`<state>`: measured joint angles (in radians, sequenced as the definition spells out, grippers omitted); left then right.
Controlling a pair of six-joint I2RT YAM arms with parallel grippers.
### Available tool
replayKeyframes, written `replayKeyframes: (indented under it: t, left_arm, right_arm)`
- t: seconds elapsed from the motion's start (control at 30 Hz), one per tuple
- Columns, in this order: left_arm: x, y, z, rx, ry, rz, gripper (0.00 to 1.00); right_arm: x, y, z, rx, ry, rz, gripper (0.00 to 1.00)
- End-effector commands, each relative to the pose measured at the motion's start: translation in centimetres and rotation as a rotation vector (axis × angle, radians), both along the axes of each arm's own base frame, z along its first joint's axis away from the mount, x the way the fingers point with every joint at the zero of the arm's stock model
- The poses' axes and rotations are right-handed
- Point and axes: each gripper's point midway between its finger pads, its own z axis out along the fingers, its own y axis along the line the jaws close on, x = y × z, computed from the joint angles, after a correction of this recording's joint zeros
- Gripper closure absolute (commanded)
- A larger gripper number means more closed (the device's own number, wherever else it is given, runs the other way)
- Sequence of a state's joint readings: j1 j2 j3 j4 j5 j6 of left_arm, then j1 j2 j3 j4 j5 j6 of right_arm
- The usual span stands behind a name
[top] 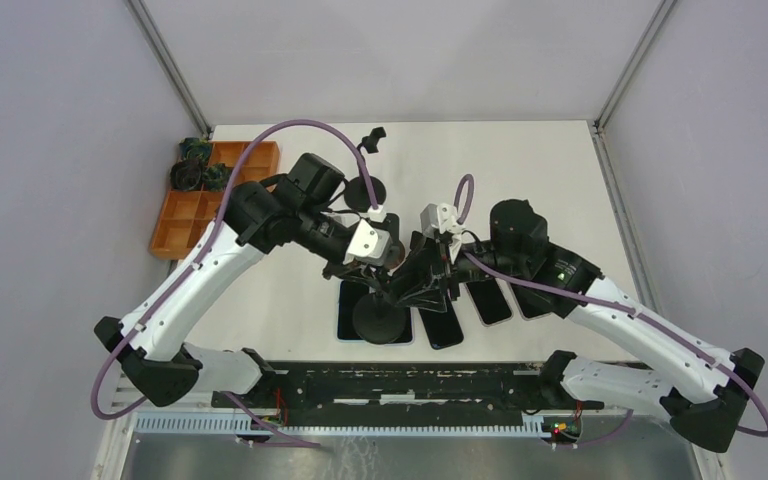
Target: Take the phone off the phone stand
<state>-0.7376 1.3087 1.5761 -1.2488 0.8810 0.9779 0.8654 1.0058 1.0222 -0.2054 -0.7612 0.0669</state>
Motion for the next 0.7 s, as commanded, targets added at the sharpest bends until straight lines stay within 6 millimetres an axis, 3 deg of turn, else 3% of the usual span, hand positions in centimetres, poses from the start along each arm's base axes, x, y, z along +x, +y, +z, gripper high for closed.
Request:
replayKeyframes:
  t: [0.0,0.13,0.3,0.47,0.67]
  left_arm:
    - [-0.6,-1.0,4.1,-0.14,-0.087,-0.084,0.98]
    - [-0.9,-1.0,4.1,-0.138,-0.06,-0.09,0.98]
    - [-0.8,-1.0,3.9,-0.133,-0.055,-0.085,0.98]
    - [-0.9,-0.9,3.3,-0.108,-0.037,-0.088,0.98]
    - [-1.2,-0.5,2.5,-0.069,-0.013,-0.106,0.98]
  right_arm:
    - [0.8,-0.1,0.3,-0.038,-0.107,-0.037,0.42]
    - [1.1,-0.3,0.8,-0.039,-0.192,-0.08,0.43]
    - [1.2,-0.1,2.6,0.024,-0.228,-0.115,0.6]
    - [0.3,1.0,2.5,0.012,-0.234,-0.077,0.49]
    - [-0.1,2.0,1.7,-0.041,-0.237,-0.05,0.51]
